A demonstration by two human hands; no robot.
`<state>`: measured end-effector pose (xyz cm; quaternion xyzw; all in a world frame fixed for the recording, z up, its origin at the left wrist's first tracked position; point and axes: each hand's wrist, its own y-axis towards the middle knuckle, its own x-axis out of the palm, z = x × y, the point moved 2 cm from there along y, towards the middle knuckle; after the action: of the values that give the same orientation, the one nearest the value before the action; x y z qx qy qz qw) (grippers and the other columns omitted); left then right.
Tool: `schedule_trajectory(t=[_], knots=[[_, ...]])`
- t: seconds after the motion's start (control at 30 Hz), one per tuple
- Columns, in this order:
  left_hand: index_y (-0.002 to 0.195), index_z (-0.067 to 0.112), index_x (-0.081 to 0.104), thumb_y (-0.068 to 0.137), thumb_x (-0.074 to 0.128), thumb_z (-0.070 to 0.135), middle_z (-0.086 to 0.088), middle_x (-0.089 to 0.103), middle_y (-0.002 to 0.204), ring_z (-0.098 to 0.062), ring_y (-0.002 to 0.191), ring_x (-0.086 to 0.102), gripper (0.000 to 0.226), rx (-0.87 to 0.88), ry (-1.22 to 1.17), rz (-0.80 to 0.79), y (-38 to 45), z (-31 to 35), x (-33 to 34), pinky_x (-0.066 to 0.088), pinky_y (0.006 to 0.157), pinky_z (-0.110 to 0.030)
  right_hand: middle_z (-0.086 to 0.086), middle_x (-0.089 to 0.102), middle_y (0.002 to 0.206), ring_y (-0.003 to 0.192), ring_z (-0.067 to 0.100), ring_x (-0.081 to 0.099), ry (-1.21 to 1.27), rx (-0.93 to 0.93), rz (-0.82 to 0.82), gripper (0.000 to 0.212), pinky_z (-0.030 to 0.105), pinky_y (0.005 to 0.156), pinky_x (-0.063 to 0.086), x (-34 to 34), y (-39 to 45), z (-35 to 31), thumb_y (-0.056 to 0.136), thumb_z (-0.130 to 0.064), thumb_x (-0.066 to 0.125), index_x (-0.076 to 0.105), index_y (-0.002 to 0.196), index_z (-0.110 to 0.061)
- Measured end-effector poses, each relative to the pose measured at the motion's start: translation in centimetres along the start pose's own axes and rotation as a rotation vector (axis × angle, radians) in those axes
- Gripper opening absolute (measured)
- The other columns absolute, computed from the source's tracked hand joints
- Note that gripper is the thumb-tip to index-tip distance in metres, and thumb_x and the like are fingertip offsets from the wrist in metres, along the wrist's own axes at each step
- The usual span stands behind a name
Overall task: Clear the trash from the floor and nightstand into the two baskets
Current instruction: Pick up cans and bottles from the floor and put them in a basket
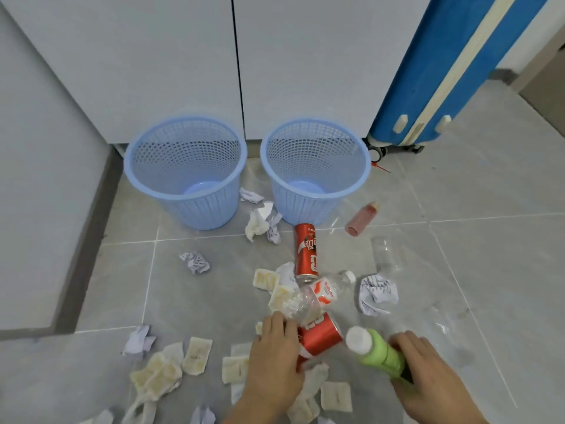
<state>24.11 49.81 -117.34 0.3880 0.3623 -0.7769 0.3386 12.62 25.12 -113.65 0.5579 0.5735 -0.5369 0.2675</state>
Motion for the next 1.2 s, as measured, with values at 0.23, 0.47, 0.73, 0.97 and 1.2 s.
schedule_trajectory(t=[0.23,0.47,0.73,0.97,1.2], knots=[[0.111,0.051,0.045,0.066,0.083,0.045,0.022,0.055,0.110,0.002,0.102,0.059,0.059,-0.117,-0.622,0.608,1.4,-7.3,-14.6,0.045,0.078,-0.012,-0.025,0.067,0.108,0.098,-0.005,0.066,0.448,-0.166,0.134,0.036,0.011,0.083,0.050,-8.8,8.6,-12.0,0.073,-0.049,0.070,0.059,0.108,-0.045],[0.113,0.034,0.053,0.072,0.079,0.027,-0.002,0.066,0.108,0.007,0.085,0.060,0.049,0.001,-0.659,0.936,7.8,-14.6,-30.3,0.043,0.073,-0.005,-0.005,0.071,0.105,0.098,0.011,0.068,0.790,-0.356,0.392,0.046,0.035,0.084,0.058,-16.3,24.5,-29.2,0.079,-0.031,0.087,0.061,0.115,-0.017],[0.107,0.024,0.059,0.062,0.087,0.033,0.005,0.065,0.098,-0.028,0.109,0.061,0.054,-0.250,-0.421,0.773,14.0,-20.0,-30.1,0.046,0.088,-0.039,-0.012,0.064,0.094,0.091,0.013,0.066,0.584,-0.298,0.403,0.047,0.038,0.084,0.055,-10.9,33.2,-35.2,0.070,-0.035,0.086,0.056,0.106,-0.029],[0.100,0.029,0.052,0.063,0.083,0.046,0.018,0.057,0.093,-0.017,0.111,0.045,0.051,-0.290,-0.290,0.654,15.6,-21.1,-27.2,0.023,0.086,-0.036,-0.002,0.072,0.096,0.099,0.027,0.068,0.278,-0.221,0.392,0.045,0.038,0.084,0.046,-7.9,34.4,-34.3,0.067,-0.040,0.081,0.056,0.101,-0.026],[0.108,0.026,0.056,0.077,0.076,0.037,0.010,0.065,0.112,-0.020,0.120,0.051,0.038,-0.240,-0.252,0.678,14.3,-20.2,-26.0,0.032,0.099,-0.041,-0.003,0.070,0.109,0.106,0.016,0.061,0.439,-0.289,0.318,0.048,0.039,0.090,0.053,-8.9,32.5,-33.0,0.075,-0.033,0.084,0.063,0.117,-0.020]])
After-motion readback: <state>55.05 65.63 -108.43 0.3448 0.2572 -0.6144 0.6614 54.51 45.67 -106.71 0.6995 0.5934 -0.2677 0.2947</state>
